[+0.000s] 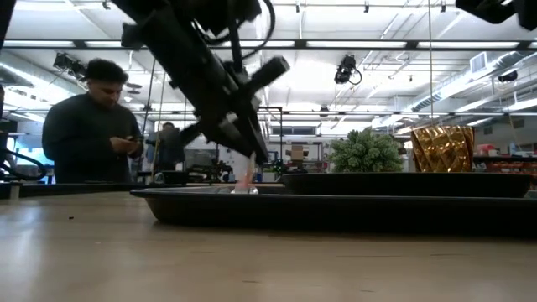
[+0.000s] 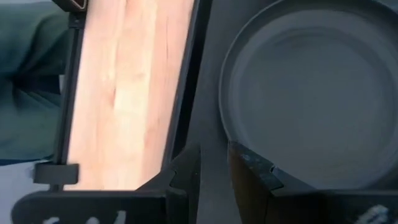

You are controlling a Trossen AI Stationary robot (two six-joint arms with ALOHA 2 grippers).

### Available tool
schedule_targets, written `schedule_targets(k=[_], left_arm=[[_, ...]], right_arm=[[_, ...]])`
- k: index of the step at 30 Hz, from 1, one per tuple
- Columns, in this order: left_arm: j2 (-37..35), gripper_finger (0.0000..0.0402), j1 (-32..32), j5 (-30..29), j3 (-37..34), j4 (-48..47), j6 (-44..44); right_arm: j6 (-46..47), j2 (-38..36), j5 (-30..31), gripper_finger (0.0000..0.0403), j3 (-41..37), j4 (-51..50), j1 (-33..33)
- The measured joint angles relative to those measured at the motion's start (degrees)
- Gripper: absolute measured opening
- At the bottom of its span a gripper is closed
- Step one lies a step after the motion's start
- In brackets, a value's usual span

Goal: Pick and place plate/cup/fork/spoon on tray
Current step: Put the orange fork on the black serving tray

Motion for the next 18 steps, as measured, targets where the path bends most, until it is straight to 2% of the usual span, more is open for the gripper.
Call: schedule_targets(k=[7,18], left_arm=[[5.18,0.0024,2.25,5.96,-0.02,10.23,-0.91],[6.24,0.0025,3.34,4.72,0.0,6.34,2.72]], right_arm=[[2.46,0.0,-0.22,0.0087,0.0,0.22,2.26],[8.46,0.04,-0.17,0.0087,0.0,0.54,6.14]])
